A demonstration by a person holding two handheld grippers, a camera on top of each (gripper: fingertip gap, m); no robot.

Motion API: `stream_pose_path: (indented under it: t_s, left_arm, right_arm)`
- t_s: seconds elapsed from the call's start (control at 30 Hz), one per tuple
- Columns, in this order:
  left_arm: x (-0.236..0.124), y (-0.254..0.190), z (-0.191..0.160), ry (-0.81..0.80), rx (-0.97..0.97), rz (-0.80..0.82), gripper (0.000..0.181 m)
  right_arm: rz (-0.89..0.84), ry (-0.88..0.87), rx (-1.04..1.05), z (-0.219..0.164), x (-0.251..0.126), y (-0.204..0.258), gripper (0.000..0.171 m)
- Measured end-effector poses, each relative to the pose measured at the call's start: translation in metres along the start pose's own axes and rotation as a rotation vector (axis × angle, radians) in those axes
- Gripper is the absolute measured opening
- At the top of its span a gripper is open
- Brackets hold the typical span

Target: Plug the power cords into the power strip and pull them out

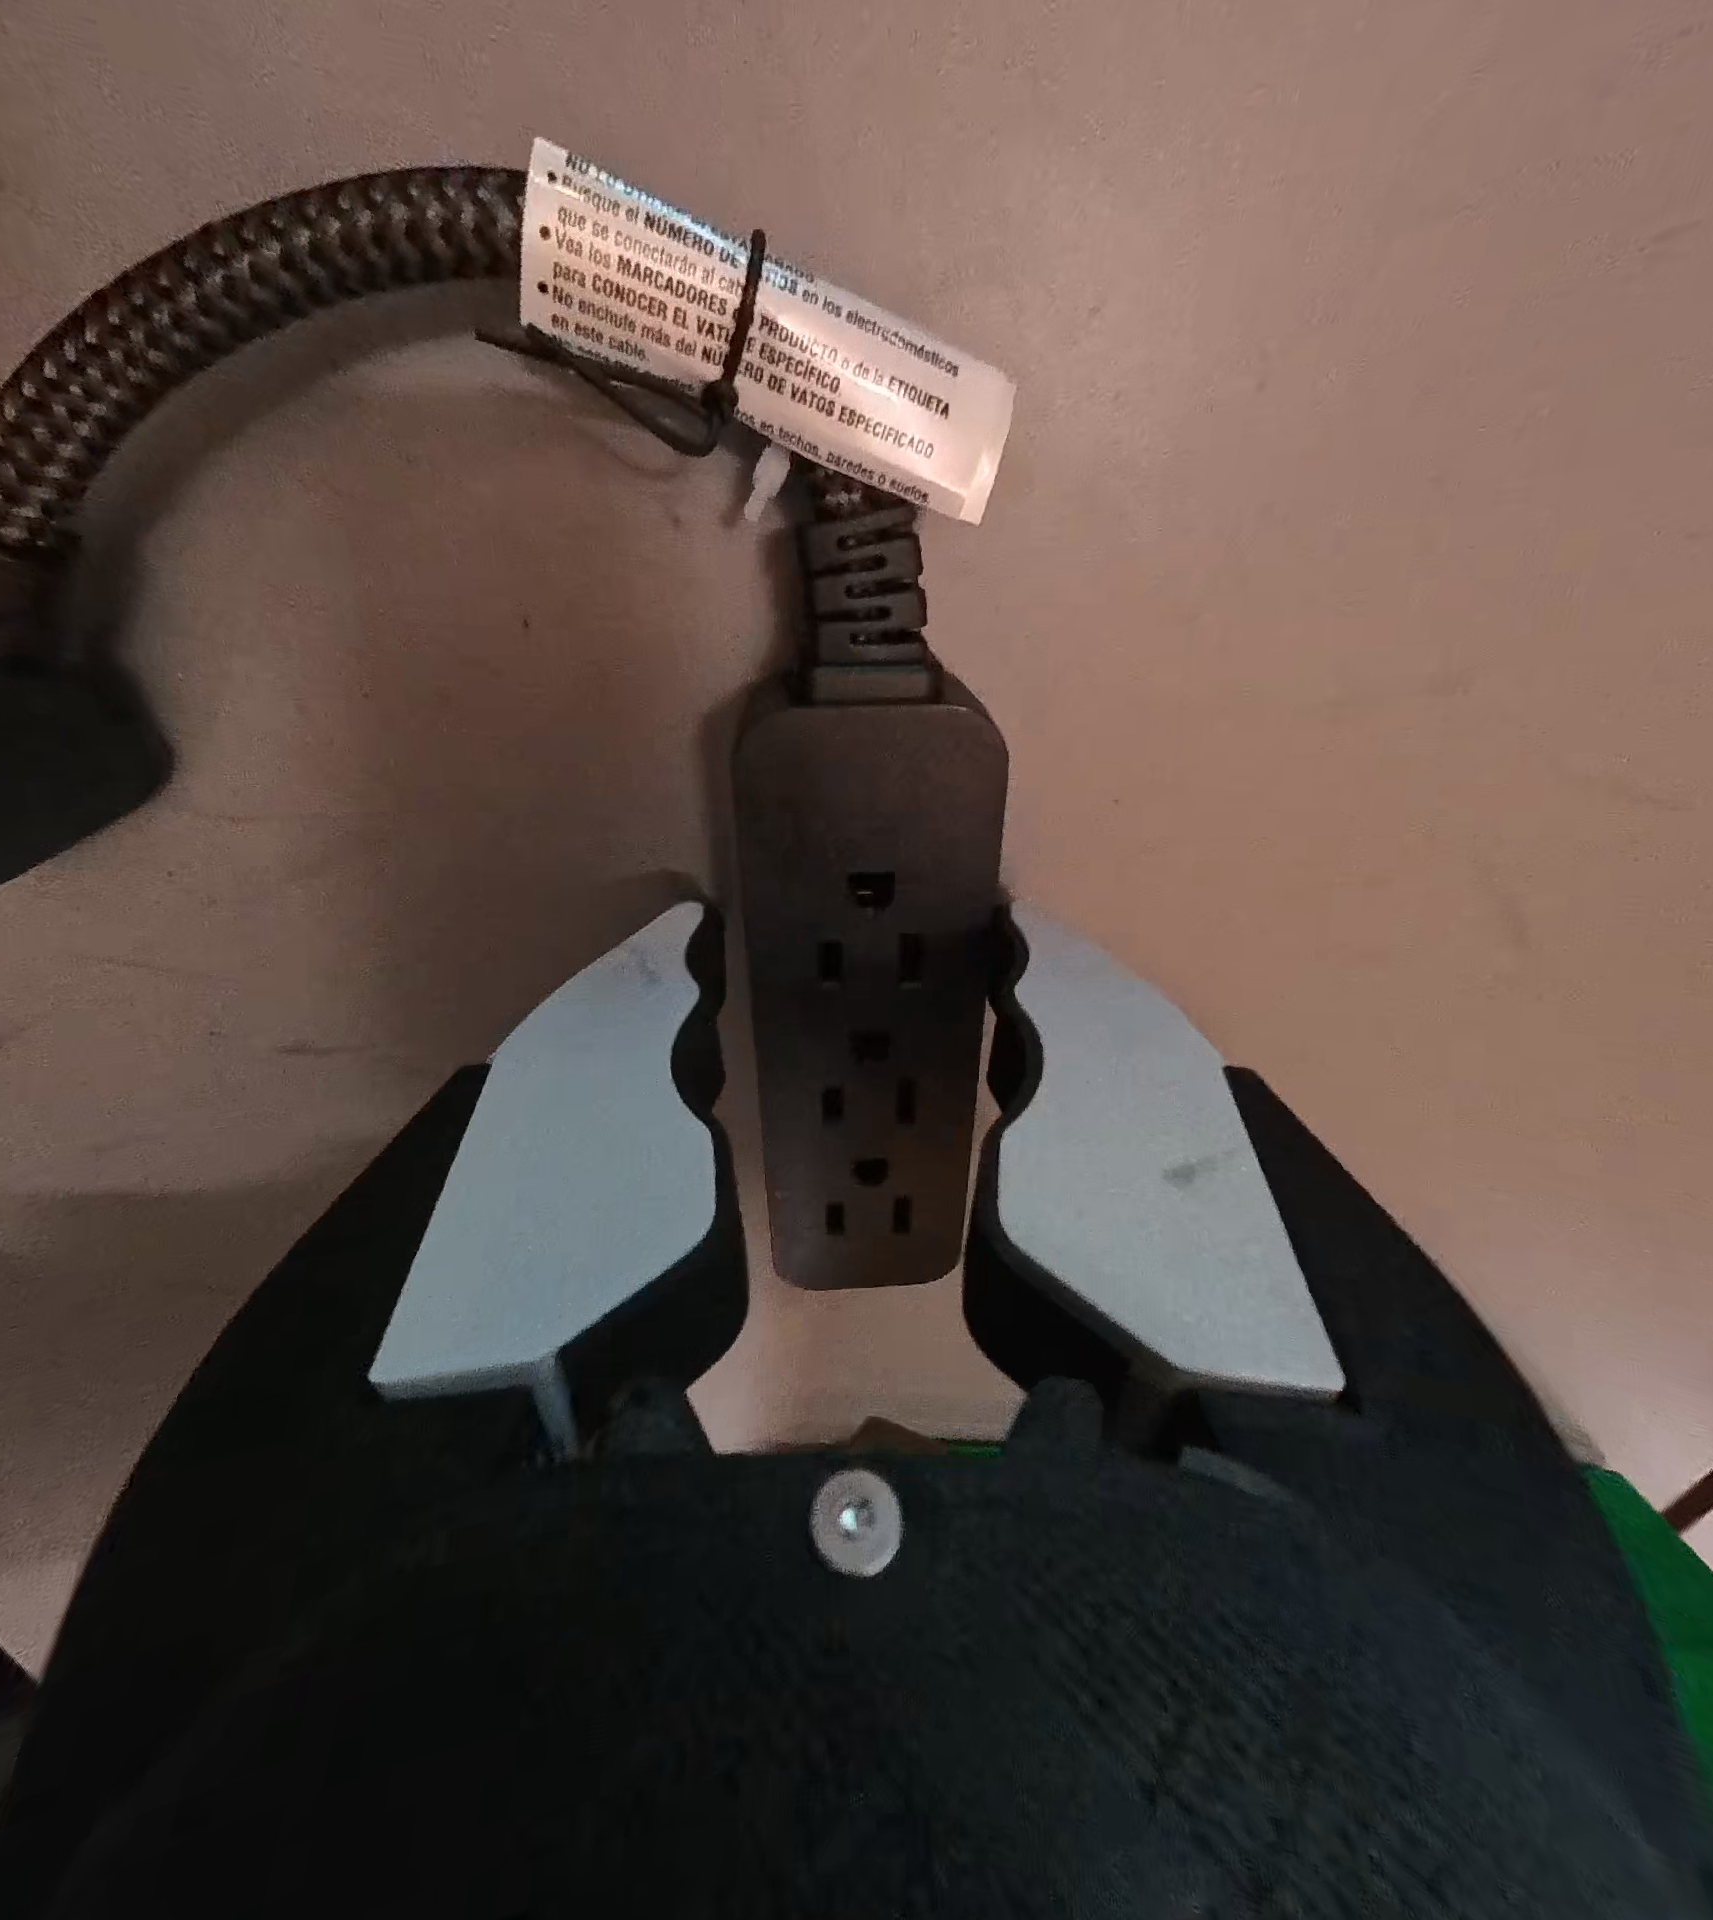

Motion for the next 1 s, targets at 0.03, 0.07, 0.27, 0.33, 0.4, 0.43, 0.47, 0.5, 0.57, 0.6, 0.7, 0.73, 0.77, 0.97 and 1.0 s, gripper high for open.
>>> stream_pose_path:
  t_s: [0.03,0.07,0.27,0.33,0.4,0.43,0.47,0.5,0.57,0.6,0.7,0.73,0.77,0.97,1.0]
  left_arm:
    - [0.0,0.001,0.0,0.002,-0.005,0.001,0.076]
    - [0.0,0.001,0.0,0.002,-0.011,0.004,0.076]
    - [-0.001,0.003,0.001,-0.004,-0.03,0.01,0.074]
    - [-0.002,0.003,0.001,-0.01,-0.025,0.013,0.074]
    - [-0.003,0.004,0.001,-0.014,-0.03,0.02,0.074]
    - [-0.004,0.005,0.001,-0.017,-0.034,0.02,0.074]
    - [-0.004,0.005,0.001,-0.02,-0.041,0.019,0.074]
    - [-0.004,0.006,0.001,-0.022,-0.048,0.019,0.073]
    - [-0.004,0.007,0.002,-0.022,-0.052,0.02,0.073]
    - [-0.004,0.007,0.001,-0.019,-0.052,0.02,0.073]
    - [-0.003,0.007,0.001,-0.005,-0.051,0.023,0.073]
    - [-0.002,0.007,0.0,0.001,-0.051,0.024,0.073]
    - [-0.002,0.007,0.0,0.006,-0.051,0.023,0.073]
    - [-0.002,0.006,0.0,0.006,-0.045,0.032,0.073]
    - [-0.002,0.006,0.0,0.006,-0.046,0.03,0.073]
  right_arm:
    - [-0.001,-0.001,-0.002,0.0,0.0,0.0,0.047]
    - [-0.001,-0.004,-0.007,0.0,0.0,0.002,0.044]
    - [0.071,0.026,0.023,-0.004,-0.004,0.018,0.044]
    - [0.057,0.002,0.05,-0.006,-0.017,0.02,0.044]
    - [-0.026,-0.033,0.098,-0.016,-0.042,0.017,0.045]
    - [-0.057,-0.064,0.145,-0.022,-0.058,0.016,0.045]
    - [-0.108,-0.098,0.195,-0.032,-0.078,0.012,0.045]
    - [-0.166,-0.133,0.26,-0.044,-0.1,0.008,0.045]
    - [-0.278,-0.179,0.386,-0.075,-0.145,0.003,0.044]
    - [-0.335,-0.208,0.459,-0.093,-0.166,0.002,0.044]
    - [-0.467,-0.29,0.615,-0.142,-0.214,0.008,0.044]
    - [-0.506,-0.27,0.669,-0.16,-0.225,0.011,0.044]
    - [-0.531,-0.234,0.725,-0.177,-0.232,0.015,0.044]
    - [-0.621,-0.123,1.082,-0.275,-0.236,0.033,0.044]
    - [-0.611,-0.153,1.132,-0.286,-0.229,0.035,0.044]
Point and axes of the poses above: each gripper's, where its closed fingertips meet, x out along the fingers, z out of its top, y = z × x across the jaws, the point moved 6 cm from there along -x, back along the fingers, and after that the axes turned 15 degrees about -x, right-handed, at the moved point
